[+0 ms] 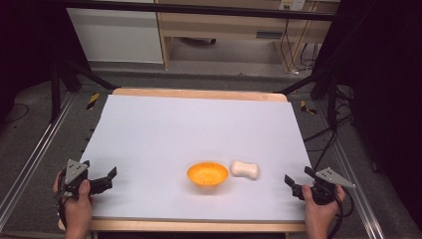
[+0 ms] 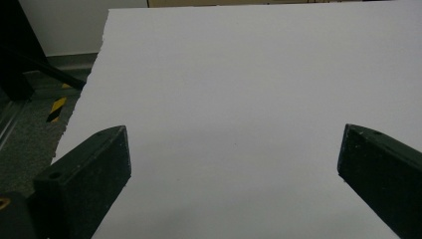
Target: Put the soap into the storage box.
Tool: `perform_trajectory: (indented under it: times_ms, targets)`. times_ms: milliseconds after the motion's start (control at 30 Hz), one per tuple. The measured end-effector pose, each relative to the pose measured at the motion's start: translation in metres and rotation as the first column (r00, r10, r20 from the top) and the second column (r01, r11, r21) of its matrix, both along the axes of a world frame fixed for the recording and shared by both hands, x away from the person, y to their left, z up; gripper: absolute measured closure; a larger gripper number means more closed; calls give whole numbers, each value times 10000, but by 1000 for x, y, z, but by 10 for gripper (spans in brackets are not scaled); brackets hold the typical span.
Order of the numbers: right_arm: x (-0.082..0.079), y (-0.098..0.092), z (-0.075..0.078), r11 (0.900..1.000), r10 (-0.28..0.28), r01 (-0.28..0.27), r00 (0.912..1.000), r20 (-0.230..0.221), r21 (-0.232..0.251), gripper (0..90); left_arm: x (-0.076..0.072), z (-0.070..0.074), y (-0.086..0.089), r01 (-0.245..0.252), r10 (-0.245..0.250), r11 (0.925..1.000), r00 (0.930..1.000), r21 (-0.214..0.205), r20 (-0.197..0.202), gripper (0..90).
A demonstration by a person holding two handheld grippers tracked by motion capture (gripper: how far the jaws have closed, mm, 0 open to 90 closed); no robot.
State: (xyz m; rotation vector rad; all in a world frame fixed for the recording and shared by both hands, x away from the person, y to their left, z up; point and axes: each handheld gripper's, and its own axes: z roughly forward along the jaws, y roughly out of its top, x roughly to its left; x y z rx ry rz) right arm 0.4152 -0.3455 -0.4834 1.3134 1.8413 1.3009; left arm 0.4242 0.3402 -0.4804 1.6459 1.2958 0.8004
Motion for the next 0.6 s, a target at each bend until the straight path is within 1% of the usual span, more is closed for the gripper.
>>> perform_trajectory:
  times_ms: [33,133,167,200,233,300,333,367,400,433,467,500,533,567,600]
  targets:
    - [0,0,0,10000,46,-46,10000,-22,25,89,0,0,0,-1,1,10000,10000,-2,-9,0]
    - [2,3,0,9995,241,-244,9996,-155,-184,115,0,0,0,35,-34,10000,10000,51,-60,0]
    - [2,3,0,9995,241,-244,9996,-155,-184,115,0,0,0,35,-34,10000,10000,51,-60,0]
    - [3,3,1,9979,620,-625,9977,-266,-193,114,1,0,0,87,-87,10000,9999,39,-105,0]
    - [3,3,1,9979,620,-625,9977,-266,-193,114,1,0,0,87,-87,10000,9999,39,-105,0]
    - [4,1,1,9945,1046,-1047,9942,-259,-4,116,1,0,0,107,-108,9999,9999,-14,-134,0]
    - [6,0,3,9919,1263,-1266,9917,-245,-88,134,1,0,1,129,-129,9999,9998,-24,-155,0]
    - [6,0,3,9919,1263,-1266,9917,-245,-88,134,1,0,1,129,-129,9999,9998,-24,-155,0]
    - [7,-1,5,9898,1405,-1410,9898,-243,-212,141,1,0,1,146,-147,9999,9998,-24,-144,0]
    - [12,0,9,9835,1736,-1754,9839,-425,-441,152,1,0,0,161,-161,9999,9998,-54,-110,0]
    - [14,2,11,9803,1865,-1894,9811,-521,-568,152,1,0,0,170,-171,9998,9998,-35,-112,0]
    - [14,2,11,9803,1865,-1894,9811,-521,-568,152,1,0,0,170,-171,9998,9998,-35,-112,0]
    - [18,8,15,9704,2082,-2162,9747,-811,-1077,154,1,0,0,175,-176,9998,9998,-8,-121,0]
    - [21,12,17,9638,2284,-2394,9685,-997,-1173,154,1,0,0,188,-188,9998,9997,24,-145,0]
    - [23,14,18,9585,2438,-2562,9640,-1061,-1249,156,1,0,0,175,-175,9998,9998,27,-138,0]
